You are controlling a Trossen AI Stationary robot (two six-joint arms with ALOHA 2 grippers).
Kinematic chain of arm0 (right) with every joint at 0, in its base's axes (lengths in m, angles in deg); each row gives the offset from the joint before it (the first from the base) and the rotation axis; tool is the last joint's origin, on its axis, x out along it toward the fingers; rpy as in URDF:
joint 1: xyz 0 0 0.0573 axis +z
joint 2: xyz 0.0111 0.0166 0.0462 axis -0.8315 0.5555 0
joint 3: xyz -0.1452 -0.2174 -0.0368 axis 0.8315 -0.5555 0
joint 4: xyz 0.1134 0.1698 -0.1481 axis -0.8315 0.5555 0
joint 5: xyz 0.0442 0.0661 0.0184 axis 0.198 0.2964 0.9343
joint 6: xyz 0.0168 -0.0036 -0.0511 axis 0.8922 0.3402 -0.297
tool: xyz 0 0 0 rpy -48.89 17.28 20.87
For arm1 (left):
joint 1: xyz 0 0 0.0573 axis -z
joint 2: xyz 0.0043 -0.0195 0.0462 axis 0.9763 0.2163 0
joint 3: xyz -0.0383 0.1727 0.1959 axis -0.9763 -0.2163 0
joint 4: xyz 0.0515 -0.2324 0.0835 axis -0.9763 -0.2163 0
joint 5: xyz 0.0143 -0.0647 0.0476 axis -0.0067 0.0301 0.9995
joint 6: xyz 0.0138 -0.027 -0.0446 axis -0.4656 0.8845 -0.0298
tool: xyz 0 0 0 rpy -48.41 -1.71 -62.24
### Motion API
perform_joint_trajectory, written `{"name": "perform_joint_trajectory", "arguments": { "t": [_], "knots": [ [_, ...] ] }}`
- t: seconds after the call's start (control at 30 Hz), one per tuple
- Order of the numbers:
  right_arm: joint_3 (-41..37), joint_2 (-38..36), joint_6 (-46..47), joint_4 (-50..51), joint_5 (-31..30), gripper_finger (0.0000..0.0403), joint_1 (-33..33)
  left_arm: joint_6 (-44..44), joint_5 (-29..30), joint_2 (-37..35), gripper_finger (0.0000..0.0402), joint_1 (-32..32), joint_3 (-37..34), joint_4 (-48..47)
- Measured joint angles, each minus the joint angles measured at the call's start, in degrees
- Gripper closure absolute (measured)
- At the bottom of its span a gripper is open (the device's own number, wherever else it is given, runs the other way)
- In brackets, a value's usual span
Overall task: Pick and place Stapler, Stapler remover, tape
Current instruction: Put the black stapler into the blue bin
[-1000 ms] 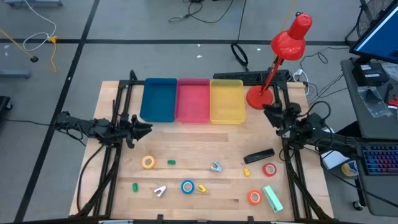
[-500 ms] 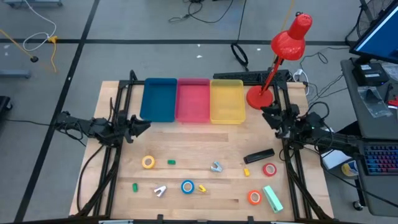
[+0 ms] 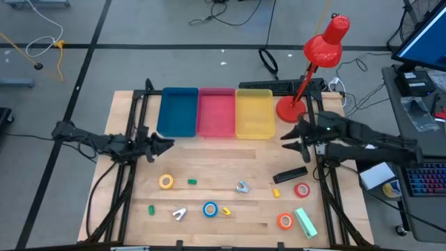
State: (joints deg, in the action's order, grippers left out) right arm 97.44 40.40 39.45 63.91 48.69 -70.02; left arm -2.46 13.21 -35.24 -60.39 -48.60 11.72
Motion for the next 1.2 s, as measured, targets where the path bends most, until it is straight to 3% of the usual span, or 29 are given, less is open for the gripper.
{"name": "perform_joint_trajectory", "arguments": {
  "t": [0.2, 0.67, 1.2],
  "knots": [
    [4.62, 5.61, 0.15, 9.63, 0.14, 0.0248, 1.12, 0.06, 0.01, 2.97, 0.027, 0.01, -0.02, 0.13],
    [4.7, 13.63, 2.42, 24.27, 2.97, 0.0156, 10.33, -1.87, 0.06, 3.55, 0.027, 0.01, 0.0, 0.09],
    [-1.98, 21.11, 1.75, 25.16, 2.71, 0.0149, 12.76, -3.42, 0.1, 3.55, 0.027, 0.01, 0.0, 0.04]
  ]
}}
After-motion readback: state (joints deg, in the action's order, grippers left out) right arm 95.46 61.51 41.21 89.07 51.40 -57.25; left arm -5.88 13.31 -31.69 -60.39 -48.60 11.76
